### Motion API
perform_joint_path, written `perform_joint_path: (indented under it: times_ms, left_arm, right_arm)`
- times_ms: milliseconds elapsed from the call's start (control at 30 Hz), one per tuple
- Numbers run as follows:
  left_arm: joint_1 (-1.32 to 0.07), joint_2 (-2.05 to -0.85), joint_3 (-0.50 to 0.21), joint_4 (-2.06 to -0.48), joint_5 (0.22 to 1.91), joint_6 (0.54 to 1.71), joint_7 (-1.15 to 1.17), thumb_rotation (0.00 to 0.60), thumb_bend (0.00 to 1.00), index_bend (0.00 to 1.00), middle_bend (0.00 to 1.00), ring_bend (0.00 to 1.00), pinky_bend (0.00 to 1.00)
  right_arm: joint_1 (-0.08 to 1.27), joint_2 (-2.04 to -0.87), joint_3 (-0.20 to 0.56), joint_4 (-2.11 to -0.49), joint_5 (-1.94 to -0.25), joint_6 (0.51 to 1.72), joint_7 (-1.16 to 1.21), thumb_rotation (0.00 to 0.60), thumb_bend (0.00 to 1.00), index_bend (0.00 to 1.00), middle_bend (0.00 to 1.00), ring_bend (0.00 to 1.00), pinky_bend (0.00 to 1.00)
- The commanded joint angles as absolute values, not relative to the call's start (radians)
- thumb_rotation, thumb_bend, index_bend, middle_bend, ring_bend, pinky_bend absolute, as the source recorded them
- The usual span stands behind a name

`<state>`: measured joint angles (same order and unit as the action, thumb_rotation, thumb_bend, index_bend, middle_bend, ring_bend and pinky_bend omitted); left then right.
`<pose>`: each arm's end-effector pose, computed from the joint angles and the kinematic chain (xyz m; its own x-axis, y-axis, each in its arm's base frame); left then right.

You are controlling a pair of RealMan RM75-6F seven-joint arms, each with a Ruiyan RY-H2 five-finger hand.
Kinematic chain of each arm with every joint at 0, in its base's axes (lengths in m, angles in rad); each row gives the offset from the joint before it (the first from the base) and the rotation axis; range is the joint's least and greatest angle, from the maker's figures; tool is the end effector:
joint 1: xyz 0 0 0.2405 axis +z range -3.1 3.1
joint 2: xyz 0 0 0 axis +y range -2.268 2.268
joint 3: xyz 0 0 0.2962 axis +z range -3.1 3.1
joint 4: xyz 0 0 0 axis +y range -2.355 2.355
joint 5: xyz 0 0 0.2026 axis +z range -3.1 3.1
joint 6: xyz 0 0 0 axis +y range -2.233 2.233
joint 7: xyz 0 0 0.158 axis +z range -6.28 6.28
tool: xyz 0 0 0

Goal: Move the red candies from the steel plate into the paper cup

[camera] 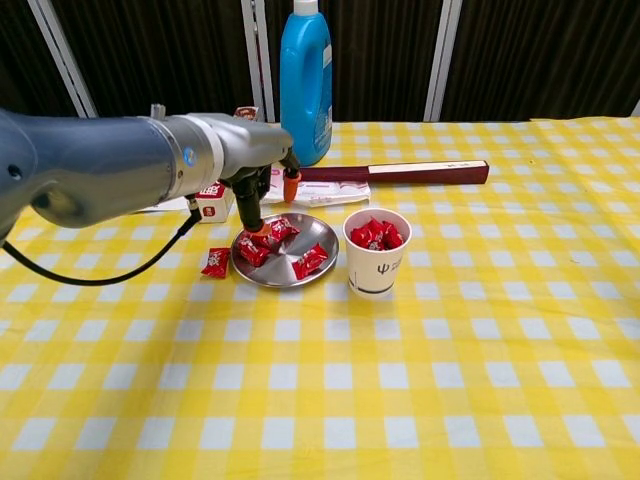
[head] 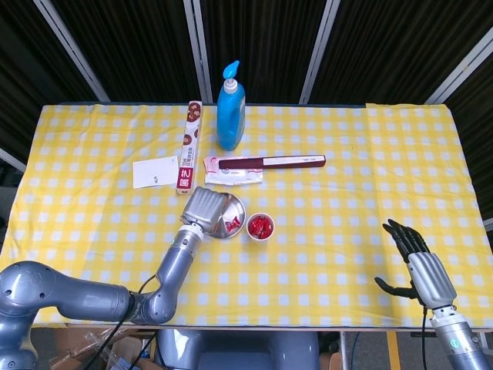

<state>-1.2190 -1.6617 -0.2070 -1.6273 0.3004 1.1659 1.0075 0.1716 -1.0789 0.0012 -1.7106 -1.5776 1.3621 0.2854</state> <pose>-0.0440 0.4042 -0.0541 0.6908 0.2947 0.6603 0.7211 -0.3489 -0.5986 -0.3097 -0.2108 0.1593 0.0940 -0.1863 0.9780 -0.9902 -0.1195 0.0725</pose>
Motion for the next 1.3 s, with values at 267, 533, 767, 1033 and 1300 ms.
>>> perform_joint_path:
  times_ms: [267,533,767,1033,1300]
  left_arm:
    - [-1.217,-1.77,-0.206,-1.512,0.265,1.156,1.009,0.6,0.32,0.4,0.81,0.9,0.97]
    - [-1.226,-1.844,-0.23,-1.413,0.285,1.143,1.001,0.6,0.32,0.4,0.81,0.9,0.97]
    - [-1.229,-1.886,-0.245,-1.352,0.307,1.113,0.993,0.6,0.32,0.41,0.81,0.9,0.97]
    - [-1.235,-1.939,-0.261,-1.283,0.325,1.075,0.986,0.6,0.35,0.44,0.81,0.9,0.97]
    - [-1.224,-1.963,-0.261,-1.251,0.333,1.063,0.991,0.6,0.42,0.53,0.82,0.9,0.97]
  right_arm:
    - [0.172,-1.077,0.002,-1.711,-1.577,1.362,0.288,0.6,0.28,0.0,0.0,0.0,0.0]
    - [0.172,-1.074,0.001,-1.711,-1.578,1.362,0.298,0.6,0.28,0.0,0.0,0.0,0.0]
    - [0.173,-1.074,0.001,-1.711,-1.579,1.36,0.302,0.6,0.28,0.0,0.0,0.0,0.0]
    - [0.174,-1.072,0.001,-1.712,-1.577,1.358,0.307,0.6,0.28,0.0,0.0,0.0,0.0]
    - [0.175,-1.071,0.0,-1.712,-1.578,1.356,0.308,0.6,0.28,0.0,0.0,0.0,0.0]
